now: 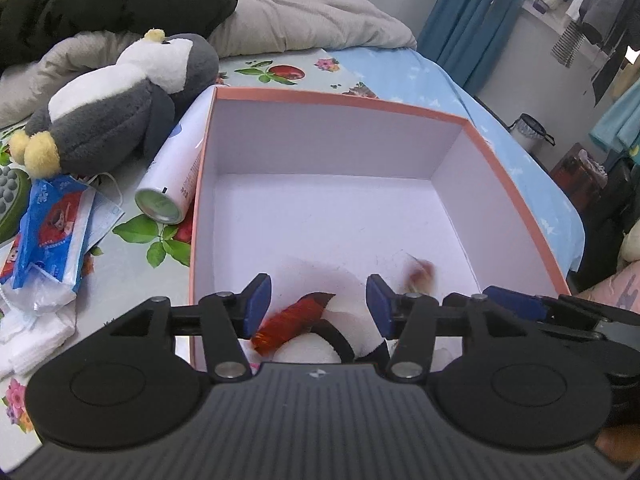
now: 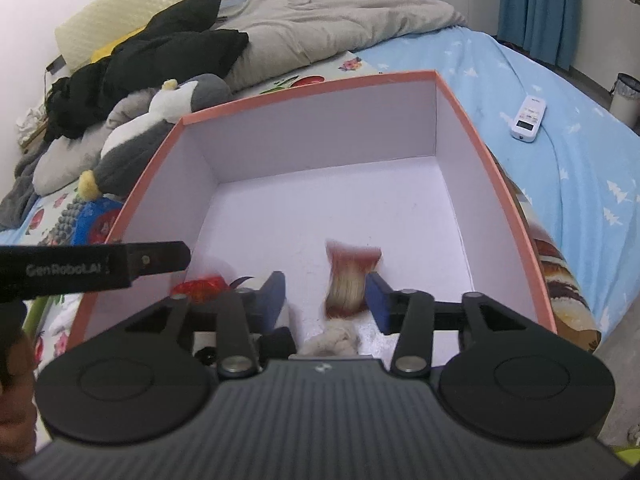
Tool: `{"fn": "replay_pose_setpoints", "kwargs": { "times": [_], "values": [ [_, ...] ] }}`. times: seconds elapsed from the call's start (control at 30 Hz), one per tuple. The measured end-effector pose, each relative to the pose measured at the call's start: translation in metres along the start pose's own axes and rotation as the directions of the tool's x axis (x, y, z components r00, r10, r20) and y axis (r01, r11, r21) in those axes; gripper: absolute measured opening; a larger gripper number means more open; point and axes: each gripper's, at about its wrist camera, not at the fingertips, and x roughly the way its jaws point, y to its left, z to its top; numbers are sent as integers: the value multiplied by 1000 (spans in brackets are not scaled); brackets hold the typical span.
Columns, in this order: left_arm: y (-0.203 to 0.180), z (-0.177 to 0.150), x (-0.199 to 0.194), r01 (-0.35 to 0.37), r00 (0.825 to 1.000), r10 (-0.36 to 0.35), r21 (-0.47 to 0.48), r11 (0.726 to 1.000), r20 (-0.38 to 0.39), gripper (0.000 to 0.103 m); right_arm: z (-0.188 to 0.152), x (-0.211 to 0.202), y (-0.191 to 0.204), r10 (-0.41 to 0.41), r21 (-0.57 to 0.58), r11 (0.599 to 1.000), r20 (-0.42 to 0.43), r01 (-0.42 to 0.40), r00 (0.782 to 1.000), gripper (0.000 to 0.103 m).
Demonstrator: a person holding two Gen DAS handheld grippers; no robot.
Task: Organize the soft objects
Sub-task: 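Open the left tool to drop the foil wrapper while the right tool drops the candy packet into the box, then lift both tools out of the box and move back toward the pile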
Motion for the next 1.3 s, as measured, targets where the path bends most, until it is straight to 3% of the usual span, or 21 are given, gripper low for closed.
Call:
{"fn": "replay_pose_setpoints", "kwargs": {
  "times": [0.27, 0.6, 1.0, 1.3],
  "values": [
    [-4, -2, -22, 11, 999, -12, 20, 1000, 38, 59, 1, -17, 6, 0, -6, 1000, 34, 0, 999, 48],
    [-4, -20, -89, 23, 992, -27, 33, 999, 124, 59, -8, -67, 29, 28, -24, 999, 112, -26, 993, 48],
    [2, -60, -178, 33, 971, -40, 30, 999, 237, 59, -36, -133, 63, 53, -64, 997, 212, -40, 976, 48],
    [10, -93, -234, -9, 954, 1, 25, 1000, 301, 59, -56, -170, 83, 89, -131, 990, 236, -60, 968, 48]
  ]
}}
